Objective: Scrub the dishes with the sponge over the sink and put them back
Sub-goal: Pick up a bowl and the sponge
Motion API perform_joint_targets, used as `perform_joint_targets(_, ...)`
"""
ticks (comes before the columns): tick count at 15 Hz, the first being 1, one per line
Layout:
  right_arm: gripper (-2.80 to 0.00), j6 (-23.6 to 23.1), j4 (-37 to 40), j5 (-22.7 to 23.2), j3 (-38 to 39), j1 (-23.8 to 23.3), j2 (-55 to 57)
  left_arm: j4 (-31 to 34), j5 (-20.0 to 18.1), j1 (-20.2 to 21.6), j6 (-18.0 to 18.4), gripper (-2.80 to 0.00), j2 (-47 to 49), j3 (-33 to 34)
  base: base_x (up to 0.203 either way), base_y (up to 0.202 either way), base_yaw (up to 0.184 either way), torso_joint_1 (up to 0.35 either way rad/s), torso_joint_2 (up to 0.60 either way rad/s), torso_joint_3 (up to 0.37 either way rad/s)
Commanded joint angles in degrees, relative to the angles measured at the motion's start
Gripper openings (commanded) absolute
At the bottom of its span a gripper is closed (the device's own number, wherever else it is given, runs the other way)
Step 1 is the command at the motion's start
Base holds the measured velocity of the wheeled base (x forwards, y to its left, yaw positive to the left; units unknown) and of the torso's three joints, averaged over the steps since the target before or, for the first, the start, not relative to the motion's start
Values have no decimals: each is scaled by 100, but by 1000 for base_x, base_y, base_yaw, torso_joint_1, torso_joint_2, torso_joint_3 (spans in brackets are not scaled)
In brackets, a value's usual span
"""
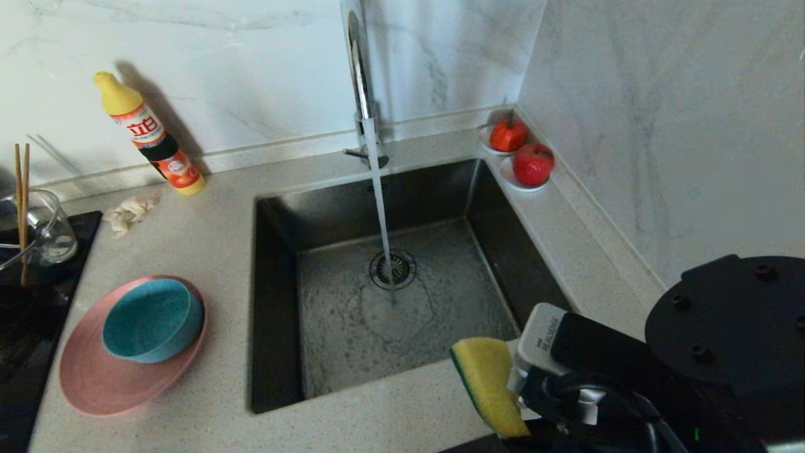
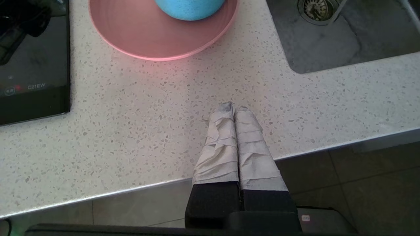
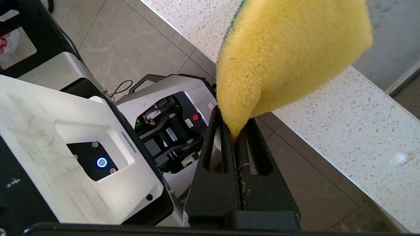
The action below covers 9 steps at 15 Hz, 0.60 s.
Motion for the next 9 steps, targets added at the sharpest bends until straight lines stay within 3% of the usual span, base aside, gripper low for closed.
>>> perform_joint_targets(1,-280,43,42,-10,-7,7,-4,24,28,5,-41,-280,-1,0,0,0,0,0,0,0)
perform_joint_targets(4,-280,122,60,-26,56,0,-84,47,142,5,22,-280,254,-457,0,0,0,0,0,0)
perform_joint_targets(6,-280,135,51,-32,68,7,-88,31,256,6,4,-280,1051,-1068,0,0,0,0,0,0)
perform_joint_targets(9,-280,127,51,-63,68,-28,-163,61,888,19,84,-280,2337,-2417,0,0,0,0,0,0)
